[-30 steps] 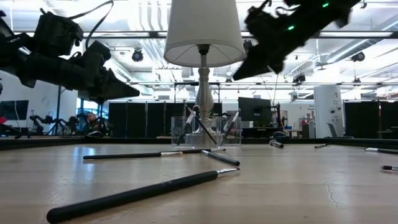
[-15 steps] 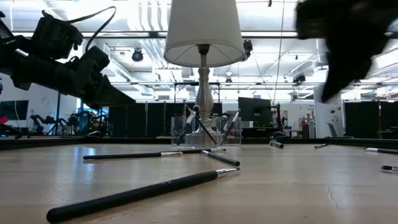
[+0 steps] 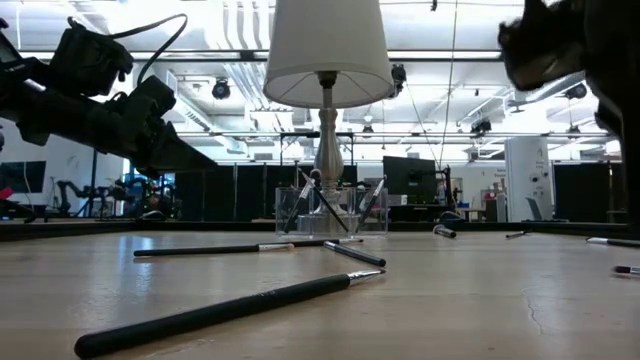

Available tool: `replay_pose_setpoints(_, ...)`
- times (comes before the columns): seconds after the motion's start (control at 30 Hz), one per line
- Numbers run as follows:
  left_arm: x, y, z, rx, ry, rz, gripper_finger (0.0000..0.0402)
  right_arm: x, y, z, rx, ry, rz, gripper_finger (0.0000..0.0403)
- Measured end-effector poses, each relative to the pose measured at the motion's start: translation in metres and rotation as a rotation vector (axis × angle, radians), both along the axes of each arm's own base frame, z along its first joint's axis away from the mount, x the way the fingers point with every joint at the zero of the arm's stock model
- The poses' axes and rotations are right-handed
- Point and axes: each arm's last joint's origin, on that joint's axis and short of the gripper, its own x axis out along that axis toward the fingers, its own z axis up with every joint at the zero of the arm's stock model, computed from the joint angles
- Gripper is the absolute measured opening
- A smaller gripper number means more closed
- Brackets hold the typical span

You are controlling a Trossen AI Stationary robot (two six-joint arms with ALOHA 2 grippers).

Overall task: Put items in baskets/containers
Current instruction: Put the black eyeshadow brush into the transparent organizer

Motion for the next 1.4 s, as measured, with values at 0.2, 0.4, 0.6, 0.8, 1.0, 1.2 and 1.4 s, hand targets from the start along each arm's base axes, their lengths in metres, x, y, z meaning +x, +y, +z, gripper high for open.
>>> replay_pose_setpoints(0.2, -0.001, 0.000, -0.001, -0.003, 0.005, 0.000, 0.0000, -0.005, -0.004, -0.007, -0.010, 0.041, -0.051, 0.0159)
replay_pose_setpoints(0.4, -0.001, 0.000, -0.002, -0.003, 0.008, 0.000, 0.0000, -0.008, -0.006, -0.014, 0.004, 0.033, -0.067, 0.0150)
replay_pose_setpoints(0.6, -0.002, 0.000, -0.003, -0.004, 0.011, 0.000, 0.0000, -0.007, -0.007, -0.023, 0.041, 0.004, -0.072, 0.0135)
replay_pose_setpoints(0.8, -0.002, 0.000, -0.003, -0.004, 0.013, 0.000, 0.0000, -0.012, -0.009, -0.029, 0.040, 0.019, -0.085, 0.0109)
replay_pose_setpoints(1.0, -0.002, 0.000, -0.004, -0.004, 0.014, 0.000, 0.0000, -0.011, -0.009, -0.027, 0.031, 0.025, -0.043, 0.0066)
replay_pose_setpoints(1.2, -0.002, 0.000, -0.004, -0.013, 0.012, 0.002, 0.0000, -0.013, -0.010, -0.029, 0.022, 0.033, -0.020, 0.0027)
replay_pose_setpoints(1.4, -0.002, 0.000, -0.004, -0.014, 0.012, 0.002, 0.0000, -0.012, -0.010, -0.027, 0.020, 0.034, 0.022, 0.0015)
